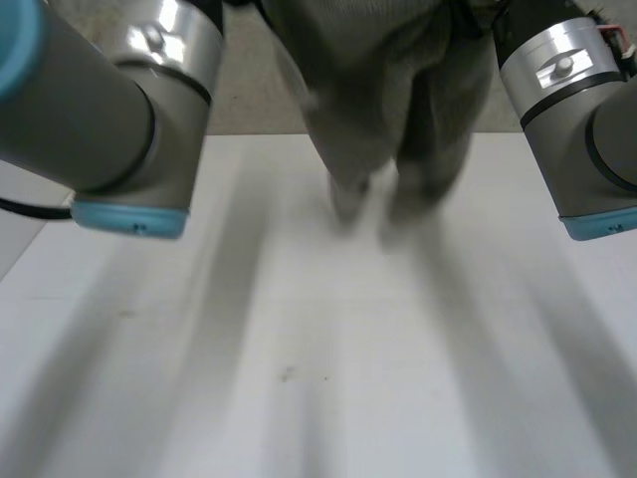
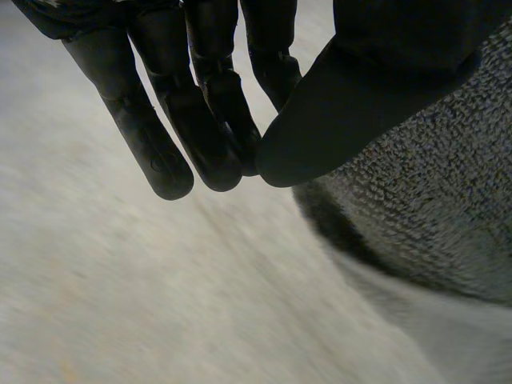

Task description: Fold the towel.

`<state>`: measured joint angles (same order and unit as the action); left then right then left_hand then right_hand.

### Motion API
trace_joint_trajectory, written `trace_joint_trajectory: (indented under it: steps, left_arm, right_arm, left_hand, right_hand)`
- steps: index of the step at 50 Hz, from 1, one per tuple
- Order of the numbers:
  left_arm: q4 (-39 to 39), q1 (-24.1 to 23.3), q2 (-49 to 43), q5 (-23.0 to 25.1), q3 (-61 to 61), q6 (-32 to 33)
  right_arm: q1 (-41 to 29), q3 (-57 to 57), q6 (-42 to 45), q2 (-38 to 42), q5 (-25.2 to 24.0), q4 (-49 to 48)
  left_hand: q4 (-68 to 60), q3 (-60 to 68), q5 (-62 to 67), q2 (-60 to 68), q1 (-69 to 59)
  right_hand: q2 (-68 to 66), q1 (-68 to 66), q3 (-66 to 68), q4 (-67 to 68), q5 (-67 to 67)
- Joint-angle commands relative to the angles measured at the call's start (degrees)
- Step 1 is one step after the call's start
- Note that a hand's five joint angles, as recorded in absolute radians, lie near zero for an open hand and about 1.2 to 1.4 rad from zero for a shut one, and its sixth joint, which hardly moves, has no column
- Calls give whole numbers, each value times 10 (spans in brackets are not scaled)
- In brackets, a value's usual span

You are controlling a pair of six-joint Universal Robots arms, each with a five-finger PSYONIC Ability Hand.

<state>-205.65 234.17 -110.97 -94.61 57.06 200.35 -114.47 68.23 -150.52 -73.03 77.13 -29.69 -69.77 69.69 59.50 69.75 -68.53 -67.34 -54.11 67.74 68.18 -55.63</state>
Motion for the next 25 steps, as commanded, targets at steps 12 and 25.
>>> trace_joint_trajectory:
  steps: [12,25]
  left_arm:
    - [84,-12,36,-21,385,0]
    - [128,-14,57,0,439,0]
  right_arm:
    - [1,73,108,78,-80,509]
    - [4,69,64,61,-87,550]
  left_hand:
    - [-102,103,105,102,-115]
    - [517,-516,-514,-516,504]
  right_hand:
    - [-127,-259,123,118,-144]
    - [-127,-259,123,118,-144]
